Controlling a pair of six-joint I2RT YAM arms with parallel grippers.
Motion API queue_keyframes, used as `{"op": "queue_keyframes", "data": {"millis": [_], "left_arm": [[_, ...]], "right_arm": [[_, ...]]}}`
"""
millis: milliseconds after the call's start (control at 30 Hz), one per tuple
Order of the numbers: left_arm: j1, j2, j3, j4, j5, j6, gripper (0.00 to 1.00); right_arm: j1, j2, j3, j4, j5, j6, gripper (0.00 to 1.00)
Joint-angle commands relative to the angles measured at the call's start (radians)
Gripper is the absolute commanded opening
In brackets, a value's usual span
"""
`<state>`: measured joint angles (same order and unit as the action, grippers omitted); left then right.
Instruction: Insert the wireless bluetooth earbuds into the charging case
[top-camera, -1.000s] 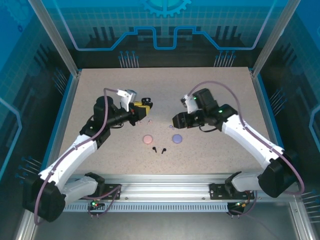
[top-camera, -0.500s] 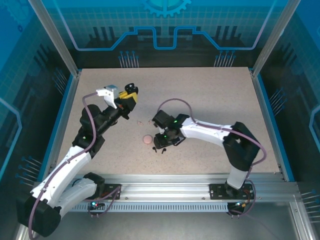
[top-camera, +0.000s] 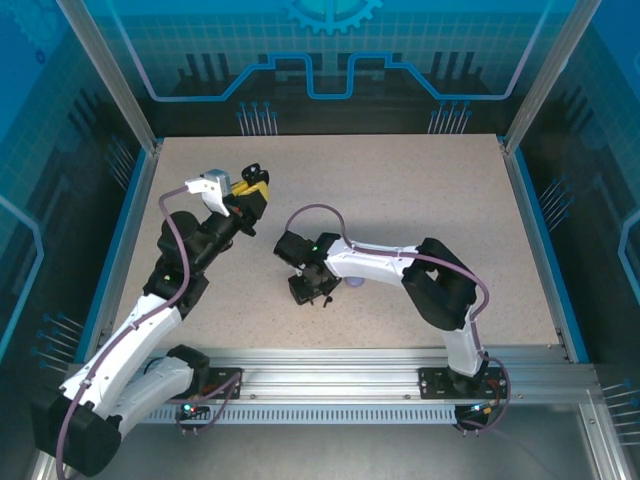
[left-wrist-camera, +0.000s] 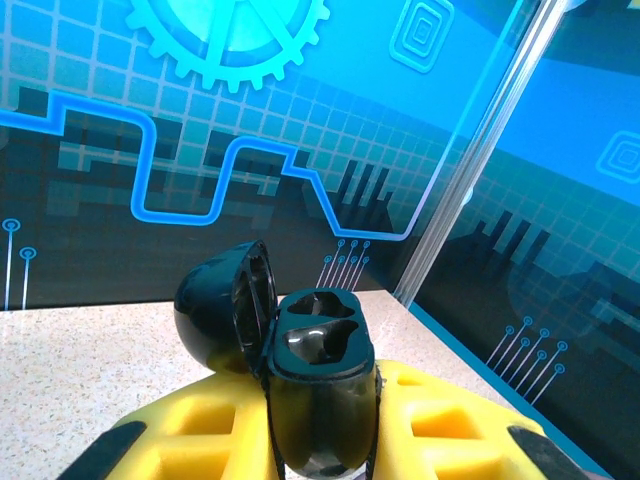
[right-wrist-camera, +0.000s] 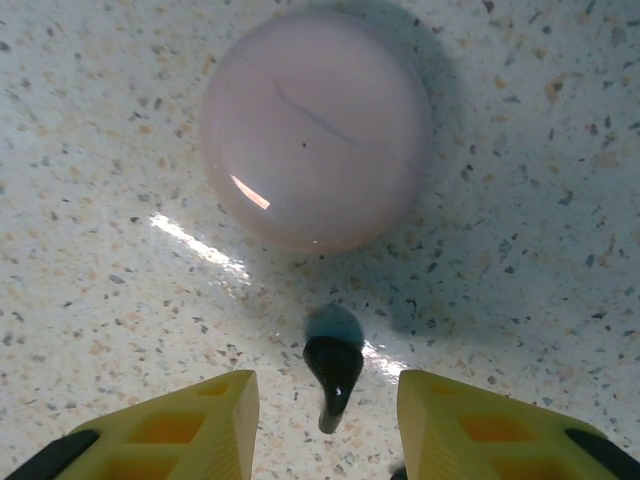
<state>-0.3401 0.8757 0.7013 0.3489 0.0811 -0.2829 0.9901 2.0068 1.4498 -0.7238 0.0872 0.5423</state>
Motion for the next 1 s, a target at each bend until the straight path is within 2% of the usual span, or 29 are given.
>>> {"op": "queue_keyframes", "data": {"millis": [0,600,733,967], "left_arm": [[0.003,-0.014,-0.01,0.038,-0.02,-0.002,0.0],[0.003,-0.015,-0.008,0.034,-0.015,-0.002,0.0],[0.003,-0.015,-0.01,0.038,-0.017,-0.002,0.0],[0.003,-0.02,-0.013,0.041,-0.016,-0.001,0.0]], "right_arm": [[0.007,0.033,0.03,-0.038,0.018,-0.005,0.41],[0.008,0.093,0.064,-0.035,0.004,0.017,0.35],[0.008,0.108,0.09,-0.074,0.006,0.054,0.31],[0.021,0.134,0.123,-0.121,0.024,0.1,0.31]]}}
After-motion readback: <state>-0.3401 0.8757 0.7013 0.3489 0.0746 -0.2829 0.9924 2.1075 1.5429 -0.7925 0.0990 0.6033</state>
